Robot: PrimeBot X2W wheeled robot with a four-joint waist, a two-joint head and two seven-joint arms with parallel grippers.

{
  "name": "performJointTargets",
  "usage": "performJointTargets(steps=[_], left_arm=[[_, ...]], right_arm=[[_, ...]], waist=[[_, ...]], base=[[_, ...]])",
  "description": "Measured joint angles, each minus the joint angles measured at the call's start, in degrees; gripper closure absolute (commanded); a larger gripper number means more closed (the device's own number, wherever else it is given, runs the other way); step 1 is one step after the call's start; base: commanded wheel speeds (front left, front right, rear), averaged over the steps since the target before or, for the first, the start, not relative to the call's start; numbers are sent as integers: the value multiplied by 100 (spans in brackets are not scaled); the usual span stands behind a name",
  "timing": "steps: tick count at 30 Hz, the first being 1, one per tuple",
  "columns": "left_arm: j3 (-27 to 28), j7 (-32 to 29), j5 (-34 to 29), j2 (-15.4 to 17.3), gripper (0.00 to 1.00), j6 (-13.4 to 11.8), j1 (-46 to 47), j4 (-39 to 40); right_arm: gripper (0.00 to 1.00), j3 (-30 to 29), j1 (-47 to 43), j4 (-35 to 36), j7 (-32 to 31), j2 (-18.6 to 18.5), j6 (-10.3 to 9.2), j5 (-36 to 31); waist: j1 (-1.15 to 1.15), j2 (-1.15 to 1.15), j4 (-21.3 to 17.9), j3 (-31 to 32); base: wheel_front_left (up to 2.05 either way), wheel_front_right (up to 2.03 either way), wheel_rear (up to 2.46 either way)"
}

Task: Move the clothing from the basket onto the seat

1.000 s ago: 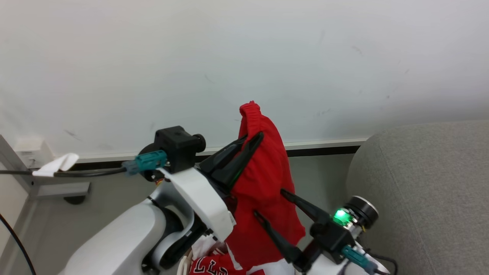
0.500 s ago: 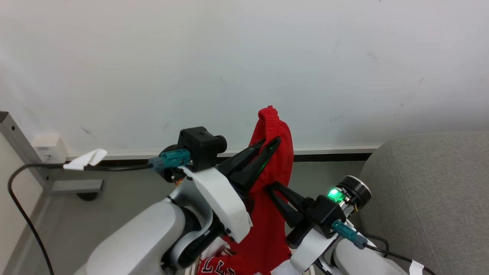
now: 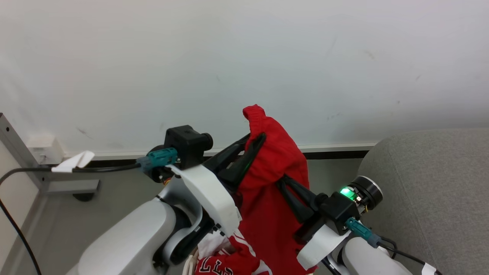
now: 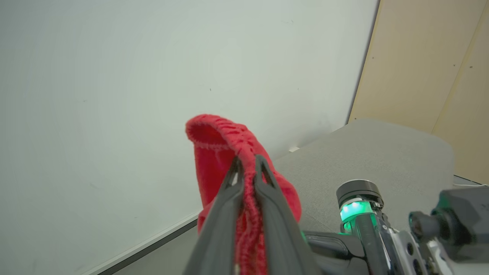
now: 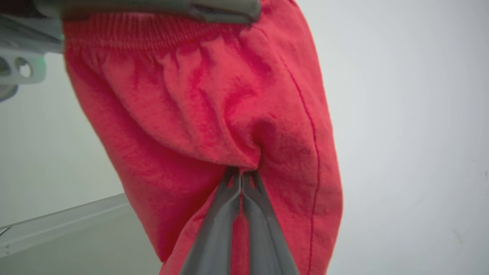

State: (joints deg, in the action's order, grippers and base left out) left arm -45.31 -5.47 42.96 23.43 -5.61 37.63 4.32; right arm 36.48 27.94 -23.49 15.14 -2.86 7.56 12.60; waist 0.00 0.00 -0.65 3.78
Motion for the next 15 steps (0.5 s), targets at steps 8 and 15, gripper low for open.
performJointTargets(steps=[8, 15], left_arm=[[57, 148, -3, 7, 0, -82, -54, -46], [31, 160, -9, 69, 0, -84, -135, -43]], right_arm=[[100, -192, -22, 60, 0, 0, 0, -85], [100, -311, -48, 62, 0, 1, 0, -120]], waist=[[0, 0, -39, -8], [0, 0, -26, -16]], base=[[0, 0, 0], [0, 0, 0]])
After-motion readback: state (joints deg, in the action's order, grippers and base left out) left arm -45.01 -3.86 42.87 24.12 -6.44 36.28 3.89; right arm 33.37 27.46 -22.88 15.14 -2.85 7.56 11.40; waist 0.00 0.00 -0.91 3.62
